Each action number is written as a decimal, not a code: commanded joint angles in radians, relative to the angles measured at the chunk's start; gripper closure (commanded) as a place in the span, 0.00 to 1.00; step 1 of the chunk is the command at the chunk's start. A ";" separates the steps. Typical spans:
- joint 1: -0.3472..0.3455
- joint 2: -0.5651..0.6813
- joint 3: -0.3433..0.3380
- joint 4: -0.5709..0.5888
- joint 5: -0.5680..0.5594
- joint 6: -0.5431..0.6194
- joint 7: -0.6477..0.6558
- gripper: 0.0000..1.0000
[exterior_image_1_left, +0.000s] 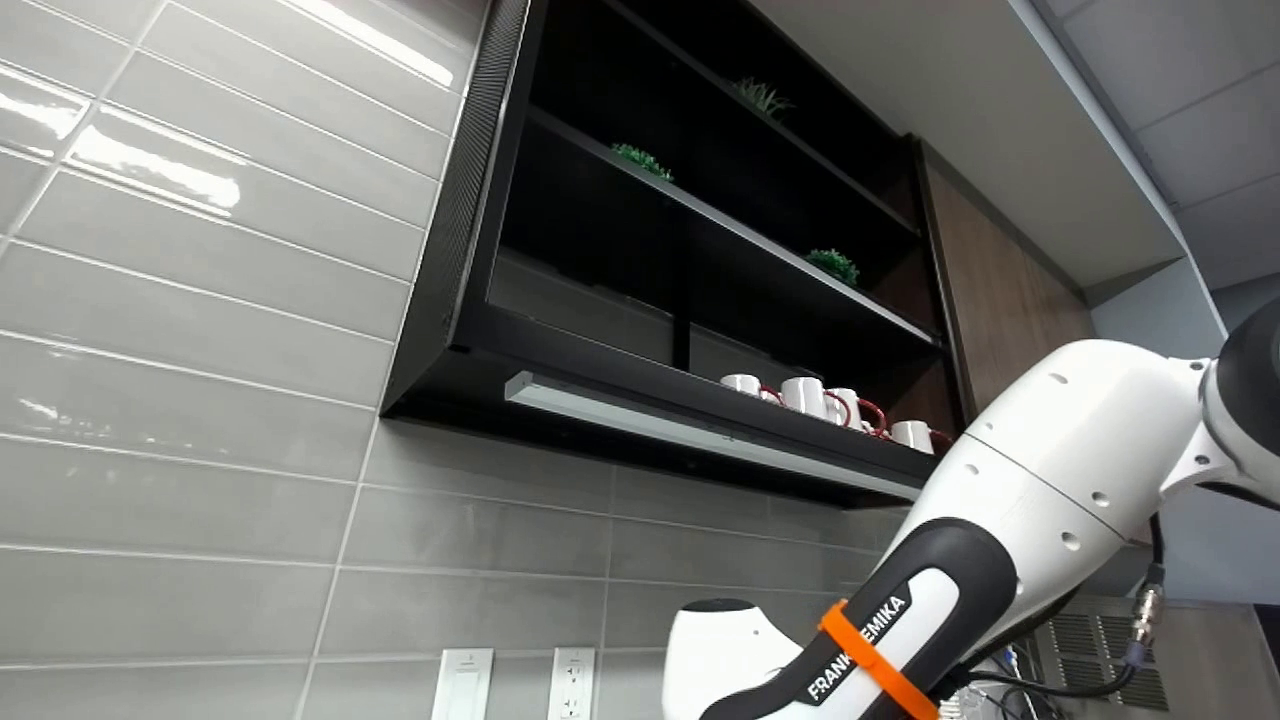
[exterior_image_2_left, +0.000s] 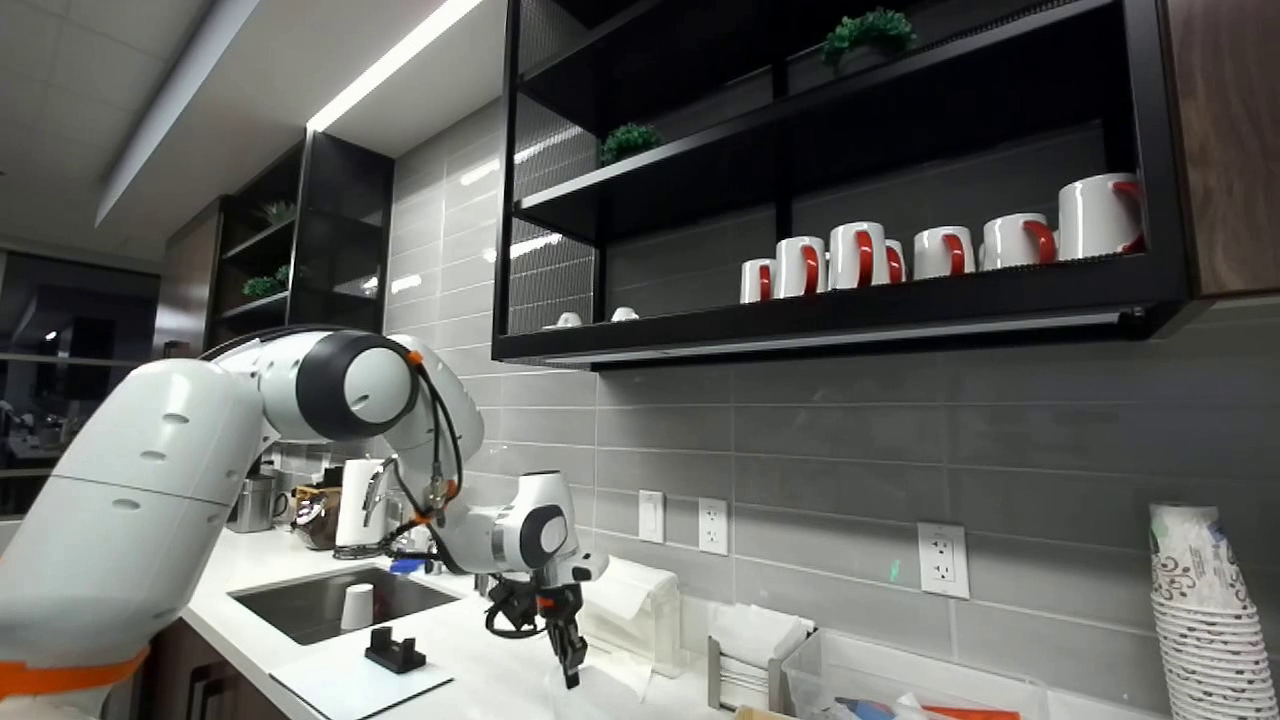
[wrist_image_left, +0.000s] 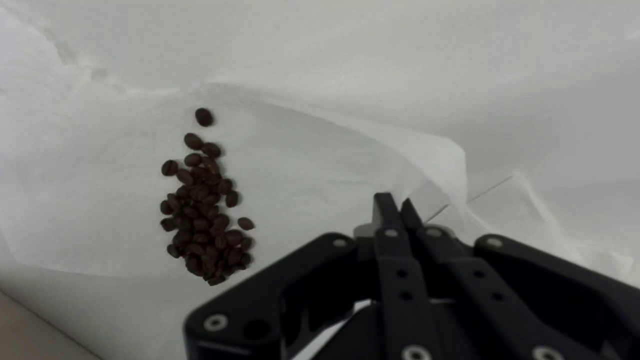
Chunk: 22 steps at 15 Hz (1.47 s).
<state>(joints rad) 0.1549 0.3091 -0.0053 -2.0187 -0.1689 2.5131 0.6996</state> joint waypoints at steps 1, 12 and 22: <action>-0.083 -0.059 0.029 -0.163 0.184 0.235 -0.163 1.00; -0.182 -0.040 0.084 -0.204 0.489 0.301 -0.468 0.99; -0.231 -0.082 0.146 -0.115 0.749 0.093 -0.597 1.00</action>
<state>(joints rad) -0.0480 0.2426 0.1297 -2.1497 0.4770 2.6786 0.1666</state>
